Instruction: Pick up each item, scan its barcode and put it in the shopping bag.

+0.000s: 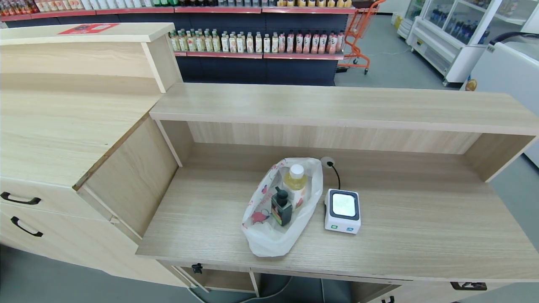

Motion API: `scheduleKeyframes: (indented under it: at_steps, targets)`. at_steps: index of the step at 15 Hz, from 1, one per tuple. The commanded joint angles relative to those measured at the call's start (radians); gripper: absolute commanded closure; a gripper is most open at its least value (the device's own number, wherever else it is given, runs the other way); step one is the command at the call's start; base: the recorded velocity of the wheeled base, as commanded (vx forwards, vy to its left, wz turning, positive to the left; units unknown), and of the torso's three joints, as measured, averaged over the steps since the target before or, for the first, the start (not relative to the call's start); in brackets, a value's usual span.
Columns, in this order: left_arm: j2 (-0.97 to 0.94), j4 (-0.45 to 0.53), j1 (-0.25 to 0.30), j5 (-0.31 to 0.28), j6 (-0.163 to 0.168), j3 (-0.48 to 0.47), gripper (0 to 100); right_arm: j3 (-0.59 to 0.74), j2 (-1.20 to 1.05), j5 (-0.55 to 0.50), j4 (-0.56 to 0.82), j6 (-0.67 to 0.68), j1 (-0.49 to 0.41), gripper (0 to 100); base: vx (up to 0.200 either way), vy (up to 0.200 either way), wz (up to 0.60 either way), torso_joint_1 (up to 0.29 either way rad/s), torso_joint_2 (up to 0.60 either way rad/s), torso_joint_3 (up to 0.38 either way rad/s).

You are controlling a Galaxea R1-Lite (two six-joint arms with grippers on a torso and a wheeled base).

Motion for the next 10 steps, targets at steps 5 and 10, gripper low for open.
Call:
scheduleKeyframes:
  at_steps: [5,10]
  targets:
    - [0.0,0.0,0.0,0.0,0.0,0.0,0,0.04,-0.269,-0.025,0.106,0.002,-0.012,0,0.0,0.0,0.0,0.0,0.0,0.0]
    - [0.0,0.0,0.0,0.0,0.0,0.0,0,0.04,-0.269,-0.025,0.106,0.002,-0.012,0,0.0,0.0,0.0,0.0,0.0,0.0]
